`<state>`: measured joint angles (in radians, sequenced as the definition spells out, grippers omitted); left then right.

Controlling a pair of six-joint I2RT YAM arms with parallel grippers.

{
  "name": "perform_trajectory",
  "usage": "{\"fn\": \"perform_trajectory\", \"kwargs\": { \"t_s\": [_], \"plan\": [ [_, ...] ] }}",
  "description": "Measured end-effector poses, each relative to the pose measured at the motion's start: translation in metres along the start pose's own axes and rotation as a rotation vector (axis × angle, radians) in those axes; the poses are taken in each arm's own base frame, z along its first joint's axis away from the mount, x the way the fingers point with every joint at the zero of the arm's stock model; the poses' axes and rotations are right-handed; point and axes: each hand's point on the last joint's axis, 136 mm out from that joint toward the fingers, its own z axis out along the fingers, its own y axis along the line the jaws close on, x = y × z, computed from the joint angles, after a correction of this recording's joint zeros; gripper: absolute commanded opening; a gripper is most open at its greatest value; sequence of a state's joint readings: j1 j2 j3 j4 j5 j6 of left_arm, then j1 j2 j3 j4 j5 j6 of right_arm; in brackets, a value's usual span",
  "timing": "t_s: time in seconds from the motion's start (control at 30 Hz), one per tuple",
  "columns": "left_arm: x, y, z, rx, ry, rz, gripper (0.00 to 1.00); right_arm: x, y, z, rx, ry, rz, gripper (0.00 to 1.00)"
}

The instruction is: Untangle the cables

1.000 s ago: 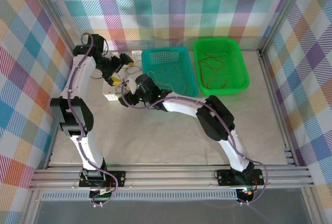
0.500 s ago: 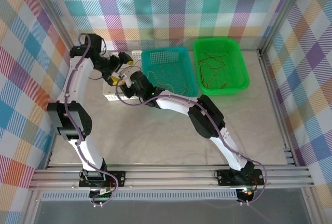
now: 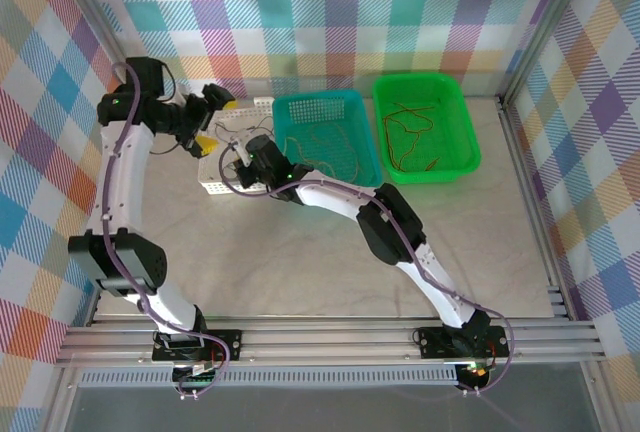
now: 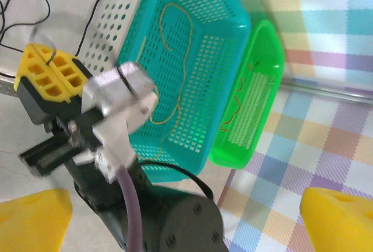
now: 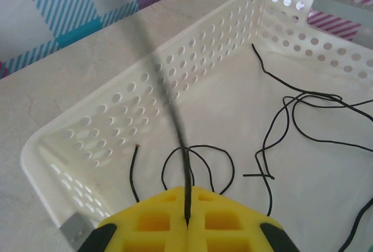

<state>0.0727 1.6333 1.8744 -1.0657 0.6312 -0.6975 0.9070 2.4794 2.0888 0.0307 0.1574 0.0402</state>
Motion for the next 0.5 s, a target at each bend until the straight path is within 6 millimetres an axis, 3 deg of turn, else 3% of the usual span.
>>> {"fn": "perform_trajectory", "kwargs": {
  "t_s": [0.2,0.33,0.47,0.5],
  "plan": [
    [0.009,-0.021,-0.033,0.063,-0.058,0.021,1.0,0.013,-0.019,0.018,0.043,0.086,0.029,0.0],
    [0.008,-0.034,-0.047,0.085,-0.095,0.041,1.0,0.014,-0.021,0.019,0.049,0.123,0.04,0.0],
    [0.006,-0.035,-0.053,0.078,-0.126,0.05,1.0,-0.002,-0.028,0.013,0.082,0.127,0.055,0.0],
    [0.006,-0.034,-0.054,0.074,-0.132,0.049,1.0,-0.009,-0.029,0.011,0.086,0.12,0.058,0.05]
  ]
}}
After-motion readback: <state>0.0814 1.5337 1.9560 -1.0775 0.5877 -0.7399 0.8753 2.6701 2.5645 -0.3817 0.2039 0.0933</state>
